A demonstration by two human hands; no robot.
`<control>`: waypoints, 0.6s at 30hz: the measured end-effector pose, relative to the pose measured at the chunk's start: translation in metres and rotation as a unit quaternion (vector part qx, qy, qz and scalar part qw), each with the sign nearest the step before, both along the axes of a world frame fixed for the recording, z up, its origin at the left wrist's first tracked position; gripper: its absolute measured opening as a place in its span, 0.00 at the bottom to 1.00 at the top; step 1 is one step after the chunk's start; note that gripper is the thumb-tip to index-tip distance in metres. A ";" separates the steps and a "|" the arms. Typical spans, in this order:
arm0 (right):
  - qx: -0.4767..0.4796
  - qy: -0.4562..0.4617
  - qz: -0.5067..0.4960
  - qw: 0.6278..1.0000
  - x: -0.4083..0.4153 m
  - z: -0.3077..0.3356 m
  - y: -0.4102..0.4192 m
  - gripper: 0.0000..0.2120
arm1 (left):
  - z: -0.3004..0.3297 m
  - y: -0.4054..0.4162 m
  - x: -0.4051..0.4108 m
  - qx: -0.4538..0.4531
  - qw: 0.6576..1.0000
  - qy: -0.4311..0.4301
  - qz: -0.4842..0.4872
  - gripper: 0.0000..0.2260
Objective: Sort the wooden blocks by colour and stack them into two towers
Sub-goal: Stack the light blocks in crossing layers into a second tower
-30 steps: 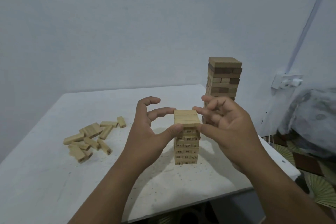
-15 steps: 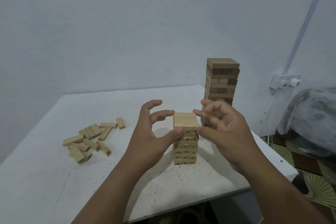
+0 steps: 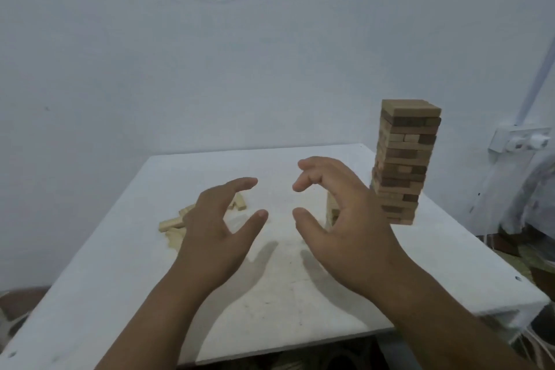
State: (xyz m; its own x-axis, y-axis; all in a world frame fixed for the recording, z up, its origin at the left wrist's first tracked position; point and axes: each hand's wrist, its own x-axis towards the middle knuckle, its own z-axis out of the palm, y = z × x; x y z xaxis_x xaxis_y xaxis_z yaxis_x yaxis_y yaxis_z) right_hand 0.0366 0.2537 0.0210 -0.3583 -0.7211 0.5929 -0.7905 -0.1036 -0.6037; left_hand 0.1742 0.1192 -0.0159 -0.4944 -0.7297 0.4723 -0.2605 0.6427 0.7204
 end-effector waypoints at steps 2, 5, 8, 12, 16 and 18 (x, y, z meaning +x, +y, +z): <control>0.012 -0.003 0.038 0.999 0.018 -0.003 -0.019 0.12 | 0.000 -0.014 0.027 -0.017 0.998 -0.022 0.063 0.11; 0.063 -0.003 0.087 0.994 0.042 -0.019 -0.053 0.11 | -0.007 -0.033 0.066 -0.014 0.983 -0.136 0.127 0.11; 0.168 0.049 0.085 0.981 0.056 -0.048 -0.091 0.16 | -0.023 -0.041 0.090 -0.018 0.957 -0.260 0.127 0.14; 0.256 0.171 0.076 0.948 0.072 -0.069 -0.123 0.19 | -0.029 -0.039 0.109 -0.051 0.949 -0.283 0.129 0.11; 0.219 0.144 0.029 0.964 0.074 -0.068 -0.123 0.12 | -0.032 -0.041 0.116 -0.027 0.958 -0.264 0.111 0.07; 0.218 0.120 0.005 0.969 0.069 -0.067 -0.113 0.12 | -0.032 -0.038 0.115 -0.028 0.963 -0.248 0.099 0.06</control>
State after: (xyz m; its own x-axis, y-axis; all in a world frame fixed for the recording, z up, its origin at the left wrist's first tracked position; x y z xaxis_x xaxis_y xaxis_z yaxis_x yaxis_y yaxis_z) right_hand 0.1059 0.1409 -0.0456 -0.2401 -0.9242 0.2971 -0.9139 0.1120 -0.3901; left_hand 0.2890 0.0813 -0.0484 -0.5234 -0.8131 0.2550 -0.6845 0.5794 0.4424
